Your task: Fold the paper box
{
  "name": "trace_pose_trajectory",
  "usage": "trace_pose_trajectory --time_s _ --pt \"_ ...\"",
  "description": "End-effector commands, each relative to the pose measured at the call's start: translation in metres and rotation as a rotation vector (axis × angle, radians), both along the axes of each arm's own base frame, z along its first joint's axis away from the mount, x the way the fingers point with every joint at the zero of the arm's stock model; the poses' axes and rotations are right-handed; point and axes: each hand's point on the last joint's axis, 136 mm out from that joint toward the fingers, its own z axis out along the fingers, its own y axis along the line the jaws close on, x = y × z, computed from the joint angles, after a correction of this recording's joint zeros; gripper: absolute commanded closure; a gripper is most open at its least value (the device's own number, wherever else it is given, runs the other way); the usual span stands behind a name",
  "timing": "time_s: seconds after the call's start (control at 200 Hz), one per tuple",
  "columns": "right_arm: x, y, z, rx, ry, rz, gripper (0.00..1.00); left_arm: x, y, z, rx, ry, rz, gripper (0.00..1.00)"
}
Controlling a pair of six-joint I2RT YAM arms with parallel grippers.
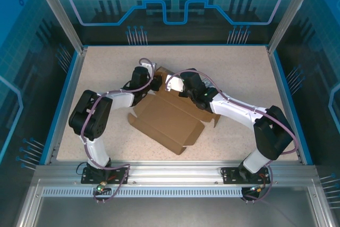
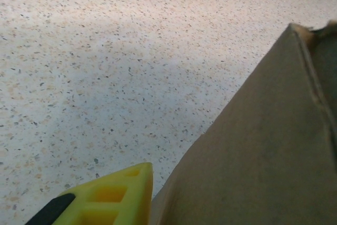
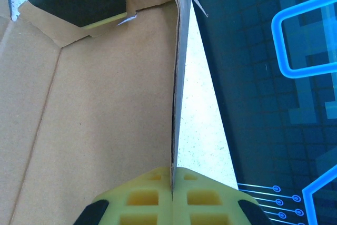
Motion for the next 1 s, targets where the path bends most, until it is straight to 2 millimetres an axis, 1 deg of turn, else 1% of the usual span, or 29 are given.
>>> trace_pose_trajectory --time_s 0.0,0.295,0.385,0.49,0.66,0.74,0.81,0.916,0.991 --pt "-0.010 0.003 0.008 0.019 0.022 0.040 1.00 0.018 0.049 -0.009 0.130 0.005 0.236 0.75" --pt "-0.011 -0.001 0.008 0.020 0.042 0.030 1.00 0.018 0.072 -0.003 0.279 -0.037 0.357 0.74" --pt "-0.011 -0.002 0.008 0.022 0.053 0.030 1.00 0.017 0.073 -0.002 0.290 -0.049 0.369 0.74" --pt "-0.013 -0.004 0.009 0.020 0.066 0.031 1.00 0.017 0.070 0.002 0.329 -0.071 0.382 0.74" --pt "-0.018 -0.007 0.017 0.056 0.095 0.037 1.00 0.017 0.069 0.002 0.385 -0.101 0.424 0.75" --pt "-0.021 -0.006 0.019 0.082 0.109 0.045 1.00 0.018 0.059 0.009 0.384 -0.150 0.393 0.74" --pt "-0.021 -0.008 0.018 0.093 0.118 0.038 1.00 0.015 0.045 0.012 0.326 -0.180 0.319 0.72" --pt "-0.018 -0.011 0.017 0.097 0.125 0.019 1.00 0.008 0.022 0.013 0.255 -0.198 0.176 0.68" --pt "-0.017 -0.013 0.017 0.103 0.131 0.012 1.00 0.003 0.013 0.011 0.238 -0.189 0.119 0.66"
